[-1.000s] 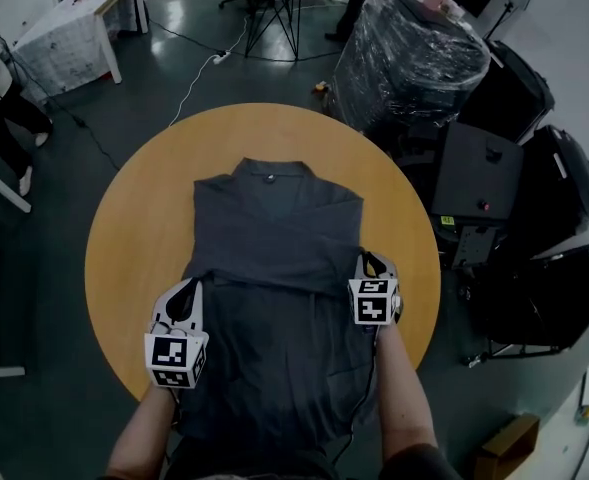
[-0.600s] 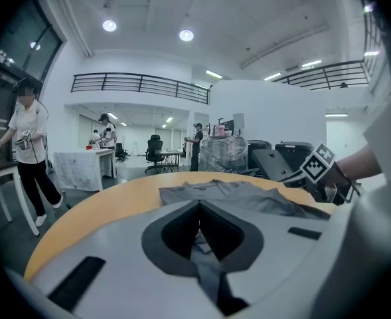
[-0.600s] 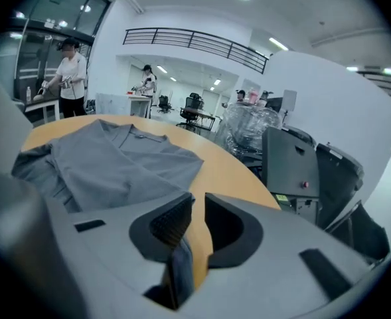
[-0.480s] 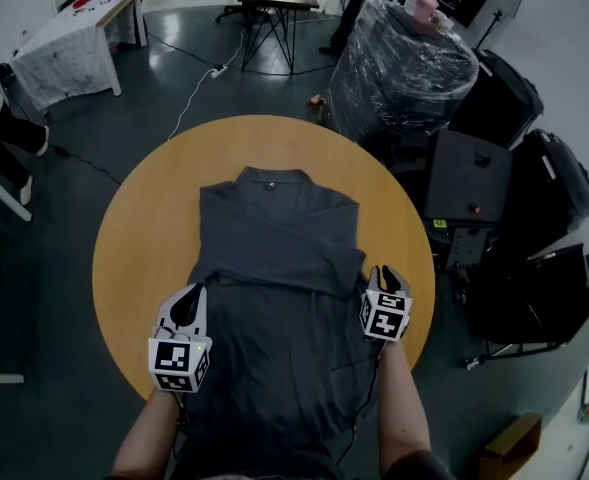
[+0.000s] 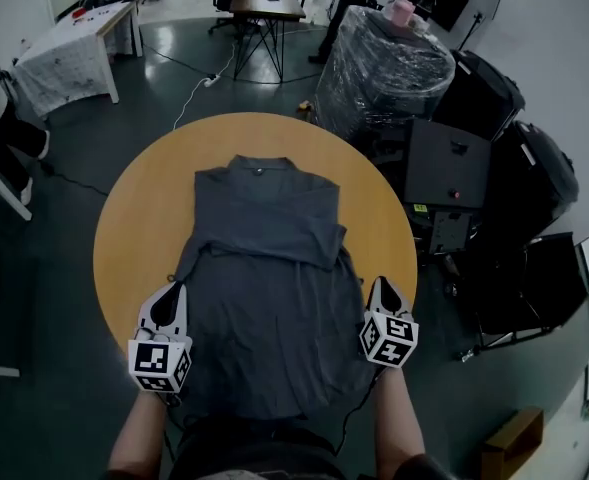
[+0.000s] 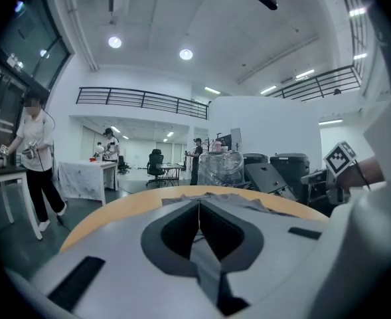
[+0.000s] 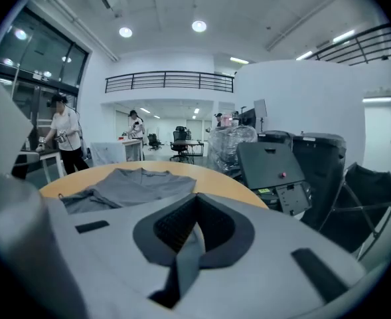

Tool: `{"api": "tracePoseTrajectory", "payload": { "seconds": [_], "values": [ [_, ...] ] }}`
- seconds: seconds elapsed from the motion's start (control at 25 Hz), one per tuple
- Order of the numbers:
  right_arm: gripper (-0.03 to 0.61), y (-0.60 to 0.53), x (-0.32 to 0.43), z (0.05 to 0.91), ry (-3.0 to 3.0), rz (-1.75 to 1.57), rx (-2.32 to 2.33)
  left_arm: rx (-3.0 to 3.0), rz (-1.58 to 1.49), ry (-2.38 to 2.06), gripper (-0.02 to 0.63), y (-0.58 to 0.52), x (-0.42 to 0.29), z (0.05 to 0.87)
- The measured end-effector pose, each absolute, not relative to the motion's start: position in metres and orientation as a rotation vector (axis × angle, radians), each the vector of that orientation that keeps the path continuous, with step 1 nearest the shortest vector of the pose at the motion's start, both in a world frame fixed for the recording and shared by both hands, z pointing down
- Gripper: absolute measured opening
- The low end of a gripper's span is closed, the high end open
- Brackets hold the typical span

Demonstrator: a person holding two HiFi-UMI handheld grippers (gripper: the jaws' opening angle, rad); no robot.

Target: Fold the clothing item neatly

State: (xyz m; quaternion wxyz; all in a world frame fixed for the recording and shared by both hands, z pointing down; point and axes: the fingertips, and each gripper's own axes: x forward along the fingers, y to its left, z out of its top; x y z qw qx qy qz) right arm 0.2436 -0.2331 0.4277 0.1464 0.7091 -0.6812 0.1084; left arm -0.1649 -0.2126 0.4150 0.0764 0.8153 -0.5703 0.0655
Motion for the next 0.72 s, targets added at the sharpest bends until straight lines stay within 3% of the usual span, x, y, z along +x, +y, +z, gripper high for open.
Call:
{"api": "tracePoseTrajectory", "payload": {
  "seconds": [0.4,0.72],
  "values": [
    [-0.009,-0.098,0.234,0.423,-2.322,0.263,1.834,2.377,0.309,-2.025,0.009,-0.039,-0.165,0.396],
    [-0.009,0.013,0.279,0.456,-2.364,0.262,1.848,2.249,0.363,-2.013,0.009,0.084,-0.133,0.434]
  ]
}}
